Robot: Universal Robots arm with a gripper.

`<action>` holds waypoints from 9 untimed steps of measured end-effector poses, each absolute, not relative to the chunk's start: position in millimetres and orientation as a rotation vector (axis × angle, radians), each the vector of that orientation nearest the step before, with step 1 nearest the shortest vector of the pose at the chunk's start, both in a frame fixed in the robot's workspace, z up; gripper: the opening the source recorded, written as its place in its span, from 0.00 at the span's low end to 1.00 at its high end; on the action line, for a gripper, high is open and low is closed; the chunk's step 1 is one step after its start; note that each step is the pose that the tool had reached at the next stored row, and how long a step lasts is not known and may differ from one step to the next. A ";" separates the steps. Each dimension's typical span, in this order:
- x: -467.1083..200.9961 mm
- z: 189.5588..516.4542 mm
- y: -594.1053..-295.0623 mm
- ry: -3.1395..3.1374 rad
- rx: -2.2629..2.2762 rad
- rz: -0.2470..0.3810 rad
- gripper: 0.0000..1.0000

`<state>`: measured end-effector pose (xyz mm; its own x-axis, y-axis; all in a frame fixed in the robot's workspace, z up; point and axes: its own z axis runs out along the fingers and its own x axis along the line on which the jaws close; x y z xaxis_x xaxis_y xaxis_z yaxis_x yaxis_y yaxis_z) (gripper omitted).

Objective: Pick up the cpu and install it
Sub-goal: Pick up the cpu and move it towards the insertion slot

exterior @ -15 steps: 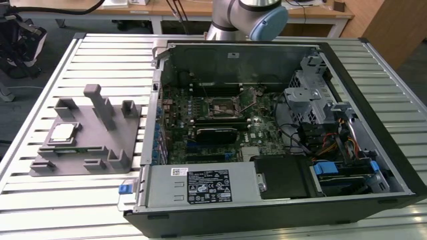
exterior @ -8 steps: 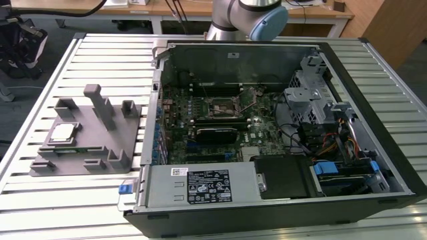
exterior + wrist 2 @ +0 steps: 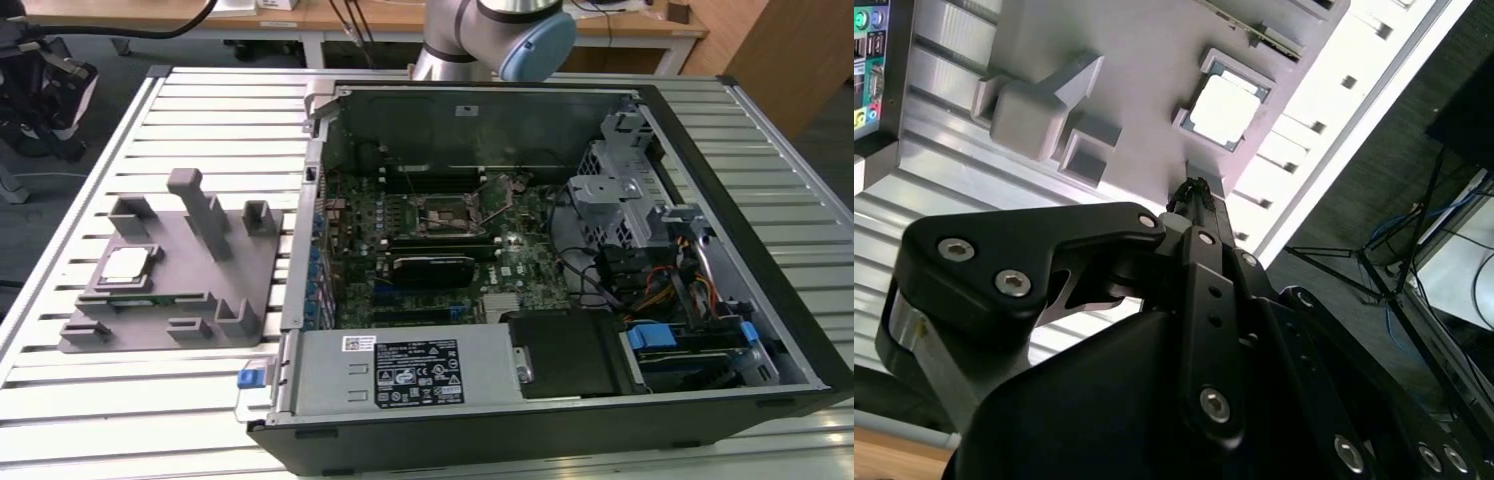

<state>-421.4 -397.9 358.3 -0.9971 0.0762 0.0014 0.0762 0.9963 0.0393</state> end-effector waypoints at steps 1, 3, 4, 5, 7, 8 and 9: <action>-421.4 357.7 -397.9 3.139 0.120 0.062 0.11; -421.4 356.5 -397.9 3.139 0.120 0.062 0.11; -421.4 355.8 -397.9 3.139 0.120 0.062 0.11; -421.4 355.1 -397.9 3.139 0.120 0.062 0.11; -421.4 353.7 -397.9 3.139 0.120 0.062 0.11; -421.4 352.9 -397.9 3.139 0.120 0.062 0.11; -421.4 352.1 -397.9 3.139 0.120 0.062 0.11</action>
